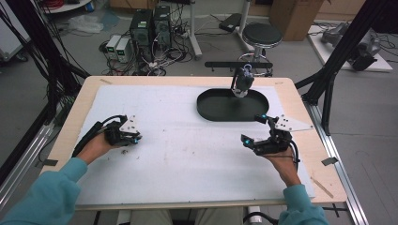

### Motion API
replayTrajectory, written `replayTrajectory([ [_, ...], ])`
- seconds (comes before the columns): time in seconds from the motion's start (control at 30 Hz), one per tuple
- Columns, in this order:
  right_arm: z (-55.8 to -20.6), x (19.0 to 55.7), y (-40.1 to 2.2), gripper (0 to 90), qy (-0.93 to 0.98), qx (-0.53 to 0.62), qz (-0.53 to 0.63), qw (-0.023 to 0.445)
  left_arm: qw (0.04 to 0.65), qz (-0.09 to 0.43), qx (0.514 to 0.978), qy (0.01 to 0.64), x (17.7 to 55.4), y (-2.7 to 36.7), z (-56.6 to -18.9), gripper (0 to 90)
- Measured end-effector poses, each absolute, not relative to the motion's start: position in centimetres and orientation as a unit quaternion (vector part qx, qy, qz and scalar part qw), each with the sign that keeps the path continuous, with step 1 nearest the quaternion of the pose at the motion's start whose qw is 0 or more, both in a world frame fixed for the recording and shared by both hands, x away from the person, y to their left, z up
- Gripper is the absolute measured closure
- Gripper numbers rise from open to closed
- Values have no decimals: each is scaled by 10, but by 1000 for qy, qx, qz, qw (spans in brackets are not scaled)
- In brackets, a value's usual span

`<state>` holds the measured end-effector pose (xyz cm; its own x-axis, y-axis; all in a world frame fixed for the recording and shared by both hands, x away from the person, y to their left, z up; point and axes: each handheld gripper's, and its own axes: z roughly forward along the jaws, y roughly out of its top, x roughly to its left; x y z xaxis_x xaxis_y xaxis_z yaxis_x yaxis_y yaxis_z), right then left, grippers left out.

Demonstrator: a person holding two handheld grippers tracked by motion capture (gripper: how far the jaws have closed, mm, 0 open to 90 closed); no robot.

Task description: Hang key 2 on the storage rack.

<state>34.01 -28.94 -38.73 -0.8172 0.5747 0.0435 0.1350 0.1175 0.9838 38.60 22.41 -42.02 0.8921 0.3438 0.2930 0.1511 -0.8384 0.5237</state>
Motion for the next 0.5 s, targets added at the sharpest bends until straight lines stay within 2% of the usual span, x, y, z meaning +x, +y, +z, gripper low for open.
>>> replayTrajectory([
  [0.33, -388, 340, -288, 7, 728, 245, 616, 177, 254, 196, 936, 145, 387, 225, -419, 854],
  [0.5, -388, 341, -288, 7, 727, 244, 617, 176, 253, 196, 935, 151, 388, 227, -419, 862],
])
